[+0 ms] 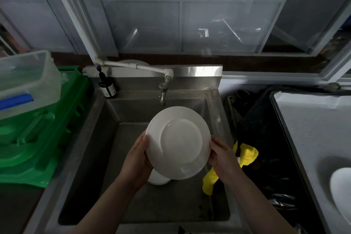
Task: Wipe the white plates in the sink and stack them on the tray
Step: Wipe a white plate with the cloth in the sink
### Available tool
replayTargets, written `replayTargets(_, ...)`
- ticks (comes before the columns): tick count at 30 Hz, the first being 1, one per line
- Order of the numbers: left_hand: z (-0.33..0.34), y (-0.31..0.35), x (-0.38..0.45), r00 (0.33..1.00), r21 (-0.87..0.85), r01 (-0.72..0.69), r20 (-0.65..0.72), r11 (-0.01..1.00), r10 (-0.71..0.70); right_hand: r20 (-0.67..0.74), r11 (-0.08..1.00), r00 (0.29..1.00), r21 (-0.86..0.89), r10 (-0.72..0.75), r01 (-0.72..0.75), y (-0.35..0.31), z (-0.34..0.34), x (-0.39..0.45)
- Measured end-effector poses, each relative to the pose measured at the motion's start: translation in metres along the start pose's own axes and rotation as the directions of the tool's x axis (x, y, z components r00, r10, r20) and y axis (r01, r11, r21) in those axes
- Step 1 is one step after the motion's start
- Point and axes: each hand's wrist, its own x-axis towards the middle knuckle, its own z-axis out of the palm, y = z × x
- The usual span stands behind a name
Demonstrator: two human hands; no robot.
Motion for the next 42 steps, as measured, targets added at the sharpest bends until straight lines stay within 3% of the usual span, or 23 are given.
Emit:
replayTargets(5,-0.004,0.002,0.004,0.996,0.027,-0.010,-0.088,1.000,0.012,0.015,0.995,0.999,-0.094,0.035,-0.034,0.011,-0.006,0.009)
replayTargets(7,-0.007,0.001,0.005,0.991,0.048,-0.005,-0.130,0.999,0.011,0.002,0.982,1.000,-0.185,0.031,-0.031,0.015,-0.008,0.013)
replayTargets(9,-0.010,0.000,0.005,0.987,0.070,0.005,-0.159,0.998,0.006,-0.032,0.923,0.999,-0.386,-0.016,0.002,0.022,-0.014,0.020)
replayTargets(10,-0.011,-0.001,0.004,0.985,0.079,0.012,-0.174,0.997,0.002,-0.025,0.843,0.997,-0.537,-0.066,0.043,0.027,-0.020,0.026)
replayTargets(12,-0.014,-0.003,0.005,0.977,0.083,0.028,-0.211,0.996,-0.010,0.078,0.585,0.991,-0.801,-0.110,0.128,0.039,-0.033,0.034)
replayTargets(14,-0.016,-0.005,0.005,0.970,0.067,0.047,-0.242,0.997,-0.030,0.271,0.286,0.951,-0.909,-0.147,0.303,0.055,-0.043,0.043)
replayTargets(16,-0.019,-0.006,0.005,0.967,0.061,0.059,-0.251,0.996,-0.042,0.440,-0.059,0.883,-0.898,-0.165,0.437,0.072,-0.050,0.050)
replayTargets(18,-0.022,-0.006,0.004,0.969,0.058,0.054,-0.245,0.997,-0.038,0.454,-0.372,0.891,-0.830,-0.020,0.415,0.083,-0.050,0.050)
replayTargets(22,-0.026,-0.007,0.002,0.963,0.038,0.049,-0.267,0.998,-0.037,0.406,-0.716,0.913,-0.627,0.035,0.306,0.084,-0.046,0.042)
replayTargets(24,-0.028,-0.007,0.001,0.961,0.026,0.051,-0.272,0.998,-0.042,0.362,-0.816,0.921,-0.485,0.141,0.315,0.084,-0.045,0.038)
replayTargets(26,-0.030,-0.007,-0.001,0.961,0.023,0.047,-0.273,0.999,-0.039,0.259,-0.876,0.934,-0.351,0.247,0.329,0.079,-0.041,0.034)
replayTargets(29,-0.033,-0.007,-0.003,0.962,0.041,0.044,-0.271,0.998,-0.031,0.244,-0.904,0.928,-0.259,0.280,0.340,0.079,-0.039,0.032)
replayTargets(38,-0.038,-0.008,-0.011,0.946,0.013,0.073,-0.317,0.997,-0.065,0.222,-0.866,0.940,-0.375,0.261,0.329,0.082,-0.045,0.034)
replayTargets(42,-0.041,-0.007,-0.013,0.937,0.005,0.072,-0.344,0.997,-0.066,0.227,-0.787,0.947,-0.530,0.227,0.316,0.079,-0.040,0.030)
